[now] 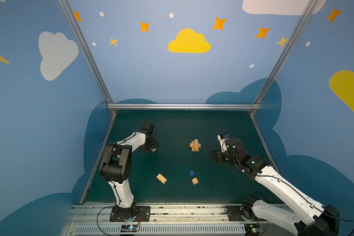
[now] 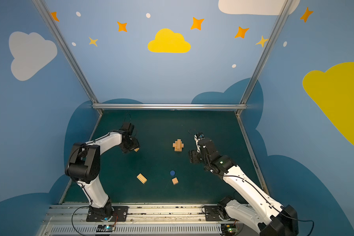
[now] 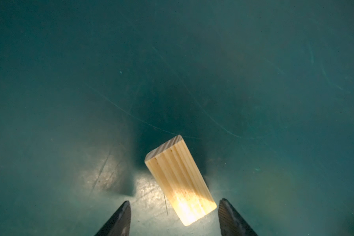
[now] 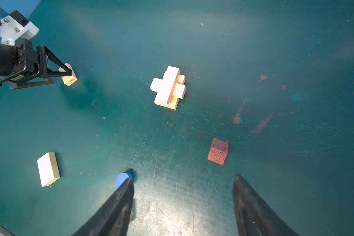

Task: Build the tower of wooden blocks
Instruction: 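Lower the left gripper around the pale block and close on it, then lift the pale block upright with the left gripper while the right gripper rises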

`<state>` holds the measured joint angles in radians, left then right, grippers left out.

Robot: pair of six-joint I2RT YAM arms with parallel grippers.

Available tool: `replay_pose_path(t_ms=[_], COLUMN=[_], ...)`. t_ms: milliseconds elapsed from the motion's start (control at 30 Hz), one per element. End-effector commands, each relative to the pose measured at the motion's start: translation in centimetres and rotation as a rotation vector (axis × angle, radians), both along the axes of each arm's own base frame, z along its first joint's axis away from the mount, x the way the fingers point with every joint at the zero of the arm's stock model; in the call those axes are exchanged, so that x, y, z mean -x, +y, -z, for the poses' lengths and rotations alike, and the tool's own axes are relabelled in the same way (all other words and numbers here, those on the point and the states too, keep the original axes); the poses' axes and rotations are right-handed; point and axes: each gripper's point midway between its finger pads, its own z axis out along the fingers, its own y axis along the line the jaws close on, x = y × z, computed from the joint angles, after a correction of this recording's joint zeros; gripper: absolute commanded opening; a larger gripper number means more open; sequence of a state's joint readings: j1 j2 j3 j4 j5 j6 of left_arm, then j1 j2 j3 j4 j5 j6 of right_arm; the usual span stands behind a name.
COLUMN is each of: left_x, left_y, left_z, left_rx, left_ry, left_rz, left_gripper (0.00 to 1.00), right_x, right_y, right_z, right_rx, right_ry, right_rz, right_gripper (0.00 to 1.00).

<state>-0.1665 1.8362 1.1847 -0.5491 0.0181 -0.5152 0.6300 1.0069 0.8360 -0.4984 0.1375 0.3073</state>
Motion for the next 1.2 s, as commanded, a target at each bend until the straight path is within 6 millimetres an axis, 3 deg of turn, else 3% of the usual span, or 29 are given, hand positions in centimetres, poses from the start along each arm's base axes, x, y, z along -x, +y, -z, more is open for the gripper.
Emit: replay_pose_path(t_ms=[0,133,333,800,933,1167], left_x=[-0.3,-0.4,-0.6,-0.6,-0.6,-0.1], left_y=[0.0,-0.2,-0.8,-0.5,-0.7,-1.1], left_z=[0.2,0.3,0.6,1.5,1.7,2.3], left_rx=[-0.006,0.0,0.028,0.004,0.012,0.039], left_ry=[0.011,0.01,0.011,0.039,0.051,0.043], left_rz=[0.026,0.033,0.051,0.07,0.082,0.084], left_gripper=[0.66,0.65,0.53,0.5,0.4,0.29], right_x=[-0.2,-0.1,-0.1,0.0,0.0,0.1], right_y=[-0.1,-0.1,-0.1,-0.2,-0.2,-0.2], right_z=[-0.6,-0.5,-0.5,-0.2,-0.4,-0.3], right_rx=[-0.004,-0.005,-0.011,-0.007,-0.004,-0.007], right_ry=[-0.001,0.0,0.003,0.012,0.01,0.01], right_rz=[0.011,0.013,0.015,0.015,0.016,0.016], right_gripper=[0.72,0.72,0.72,0.72,0.72,0.72])
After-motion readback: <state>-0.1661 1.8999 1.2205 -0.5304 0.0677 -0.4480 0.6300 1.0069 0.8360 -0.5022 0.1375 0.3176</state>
